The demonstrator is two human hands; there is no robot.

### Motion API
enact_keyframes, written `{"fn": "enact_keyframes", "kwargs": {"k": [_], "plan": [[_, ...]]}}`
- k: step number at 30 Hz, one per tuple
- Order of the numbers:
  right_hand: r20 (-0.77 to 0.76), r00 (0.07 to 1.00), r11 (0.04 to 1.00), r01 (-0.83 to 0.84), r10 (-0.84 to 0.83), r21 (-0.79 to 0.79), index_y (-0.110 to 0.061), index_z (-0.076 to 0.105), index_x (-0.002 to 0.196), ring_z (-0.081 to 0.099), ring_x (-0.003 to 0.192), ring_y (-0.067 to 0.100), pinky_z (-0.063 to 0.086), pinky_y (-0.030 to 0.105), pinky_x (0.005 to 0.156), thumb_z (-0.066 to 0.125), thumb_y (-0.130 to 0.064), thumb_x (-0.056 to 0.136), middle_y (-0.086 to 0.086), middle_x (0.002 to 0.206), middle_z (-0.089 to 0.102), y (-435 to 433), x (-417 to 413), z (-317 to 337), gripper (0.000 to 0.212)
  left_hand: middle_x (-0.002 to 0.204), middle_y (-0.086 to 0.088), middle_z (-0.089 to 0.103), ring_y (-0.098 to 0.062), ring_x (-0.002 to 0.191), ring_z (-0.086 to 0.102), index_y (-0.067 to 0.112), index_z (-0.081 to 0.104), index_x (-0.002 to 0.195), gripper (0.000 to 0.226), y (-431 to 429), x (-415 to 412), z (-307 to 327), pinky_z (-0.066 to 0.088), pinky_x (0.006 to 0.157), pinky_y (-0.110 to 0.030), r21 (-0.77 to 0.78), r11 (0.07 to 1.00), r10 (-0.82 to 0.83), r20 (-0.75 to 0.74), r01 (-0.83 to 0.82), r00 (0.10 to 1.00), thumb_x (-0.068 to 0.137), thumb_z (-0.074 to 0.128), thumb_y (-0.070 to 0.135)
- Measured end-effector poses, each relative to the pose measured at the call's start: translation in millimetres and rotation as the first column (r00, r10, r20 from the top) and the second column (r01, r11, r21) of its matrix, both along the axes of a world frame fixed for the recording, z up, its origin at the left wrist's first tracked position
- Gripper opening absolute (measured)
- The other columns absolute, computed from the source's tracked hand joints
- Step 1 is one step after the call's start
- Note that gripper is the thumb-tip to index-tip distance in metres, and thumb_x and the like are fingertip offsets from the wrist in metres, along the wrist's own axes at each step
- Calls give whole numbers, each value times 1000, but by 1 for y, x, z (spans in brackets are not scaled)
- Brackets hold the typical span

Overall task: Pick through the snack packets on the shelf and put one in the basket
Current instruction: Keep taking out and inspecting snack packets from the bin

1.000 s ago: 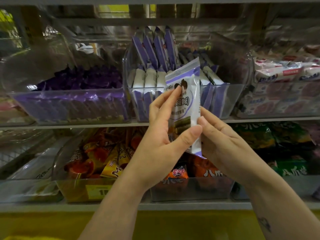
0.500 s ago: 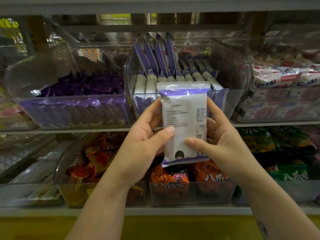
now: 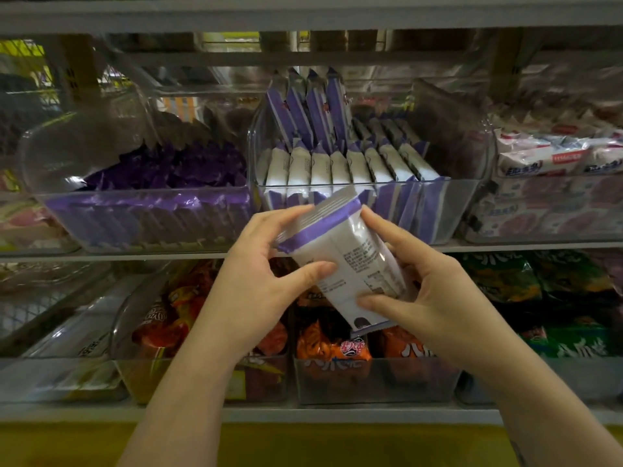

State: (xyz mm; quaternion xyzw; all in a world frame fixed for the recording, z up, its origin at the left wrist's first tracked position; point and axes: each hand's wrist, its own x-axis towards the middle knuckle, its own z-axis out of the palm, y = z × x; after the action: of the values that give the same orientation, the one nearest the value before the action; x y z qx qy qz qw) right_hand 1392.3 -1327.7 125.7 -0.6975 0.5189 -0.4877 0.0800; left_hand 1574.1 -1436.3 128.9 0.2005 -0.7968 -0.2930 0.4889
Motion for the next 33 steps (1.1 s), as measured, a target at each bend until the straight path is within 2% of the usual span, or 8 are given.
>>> {"fn": "enact_keyframes", "kwargs": {"k": [3, 5, 7, 10, 14, 20, 26, 33], "plan": [[-105, 991, 996, 88, -89, -10, -65, 26, 137, 62, 108, 4, 57, 23, 82, 80, -16, 76, -12, 122, 59, 1, 1, 1, 95, 117, 26, 61, 6, 110, 56, 51, 57, 117, 53, -4, 6, 1, 44, 91, -22, 2, 1000, 2, 39, -2, 999, 66, 69, 56], [-123, 985, 992, 111, -118, -61, -61, 27, 139, 61, 107, 0, 55, 18, 83, 82, -20, 72, -19, 116, 62, 1, 2, 0, 96, 115, 25, 65, 2, 109, 60, 53, 56, 118, 51, -6, 7, 0, 47, 91, -29, 53, 995, -87, 34, 85, 996, 70, 71, 46], [-42, 995, 990, 79, -85, -117, -54, 30, 140, 62, 104, -5, 53, 11, 80, 83, -25, 67, -23, 114, 64, 2, 3, 1, 95, 112, 21, 69, -3, 106, 64, 55, 59, 112, 44, -9, 8, -2, 49, 88, -31, 72, 987, -145, 6, 144, 989, 72, 73, 42], [175, 985, 986, 29, 0, -165, -42, 45, 134, 66, 105, 5, 56, 19, 79, 80, -33, 61, -18, 119, 64, 5, -1, 4, 81, 105, 12, 73, -10, 99, 70, 48, 66, 101, 35, -17, 10, -7, 57, 75, -25, 150, 961, -211, -144, 232, 967, 70, 77, 39], [339, 940, 990, 16, 34, -143, -26, 64, 103, 70, 97, 10, 57, 20, 77, 79, -30, 58, -10, 103, 73, 5, -4, 4, 48, 106, 3, 73, -20, 101, 70, 39, 68, 102, 40, -29, 13, -17, 57, 78, -27, 243, 930, -195, -312, 277, 930, 66, 85, 41], [410, 912, 983, 49, 29, -178, -19, 69, 89, 73, 80, 5, 54, 12, 66, 73, -22, 65, -9, 85, 76, 4, 3, 4, 24, 110, -2, 72, -24, 104, 69, 36, 69, 105, 51, -36, 10, -24, 58, 81, -30, 304, 906, -178, -361, 296, 915, 60, 87, 51], [580, 814, 979, 99, 23, -177, -23, 70, 72, 74, 79, 14, 57, 18, 65, 68, -29, 71, 2, 82, 77, 2, 5, 5, 7, 109, 7, 73, -12, 101, 70, 48, 68, 99, 53, -28, 4, -22, 58, 72, -24, 348, 911, -103, -325, 221, 940, 52, 81, 70], [701, 712, 991, 65, 34, -115, -28, 73, 65, 74, 79, 17, 57, 21, 65, 68, -33, 67, 5, 81, 77, 2, 2, 7, 8, 106, 9, 74, -9, 96, 70, 52, 68, 97, 34, -19, 2, -16, 54, 66, -17, 302, 937, -61, -344, 172, 937, 64, 73, 60]]}}
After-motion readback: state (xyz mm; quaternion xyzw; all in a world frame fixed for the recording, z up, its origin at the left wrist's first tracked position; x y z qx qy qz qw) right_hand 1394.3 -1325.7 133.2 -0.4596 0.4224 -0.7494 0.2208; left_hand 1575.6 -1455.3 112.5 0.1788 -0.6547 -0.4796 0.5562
